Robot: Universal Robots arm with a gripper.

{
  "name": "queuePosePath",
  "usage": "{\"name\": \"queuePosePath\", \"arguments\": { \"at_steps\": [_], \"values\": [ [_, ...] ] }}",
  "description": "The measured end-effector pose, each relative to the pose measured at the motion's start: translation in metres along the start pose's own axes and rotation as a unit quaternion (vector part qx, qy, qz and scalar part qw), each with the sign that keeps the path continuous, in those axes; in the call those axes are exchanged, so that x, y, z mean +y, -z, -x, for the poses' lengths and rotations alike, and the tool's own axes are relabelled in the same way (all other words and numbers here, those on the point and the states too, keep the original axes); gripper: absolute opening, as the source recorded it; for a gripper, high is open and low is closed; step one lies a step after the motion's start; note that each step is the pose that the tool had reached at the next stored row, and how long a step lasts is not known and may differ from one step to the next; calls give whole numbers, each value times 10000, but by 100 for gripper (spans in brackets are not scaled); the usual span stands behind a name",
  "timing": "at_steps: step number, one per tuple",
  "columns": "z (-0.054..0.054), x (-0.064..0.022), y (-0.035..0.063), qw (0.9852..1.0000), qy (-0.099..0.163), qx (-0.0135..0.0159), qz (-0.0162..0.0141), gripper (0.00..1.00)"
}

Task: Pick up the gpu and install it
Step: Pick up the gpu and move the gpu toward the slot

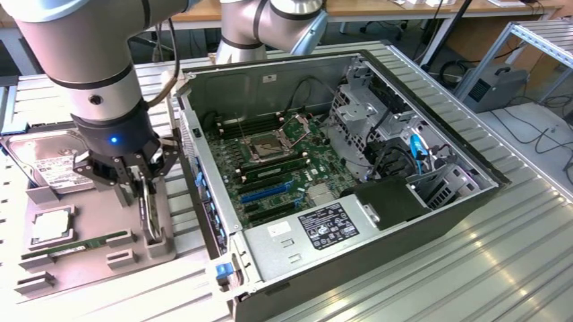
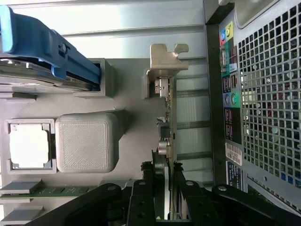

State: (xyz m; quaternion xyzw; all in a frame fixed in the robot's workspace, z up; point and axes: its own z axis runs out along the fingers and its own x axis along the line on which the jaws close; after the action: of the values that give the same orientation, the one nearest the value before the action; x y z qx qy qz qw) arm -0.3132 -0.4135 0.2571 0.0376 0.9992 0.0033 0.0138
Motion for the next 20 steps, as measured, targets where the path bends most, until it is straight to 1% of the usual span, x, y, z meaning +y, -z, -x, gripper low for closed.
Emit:
{"name": "queuePosePath", "arguments": {
  "at_steps": [8, 20],
  "values": [
    [4, 1, 131, 10000, 0, 0, 0, 27],
    [5, 1, 191, 10000, 0, 0, 0, 27]
  ]
}}
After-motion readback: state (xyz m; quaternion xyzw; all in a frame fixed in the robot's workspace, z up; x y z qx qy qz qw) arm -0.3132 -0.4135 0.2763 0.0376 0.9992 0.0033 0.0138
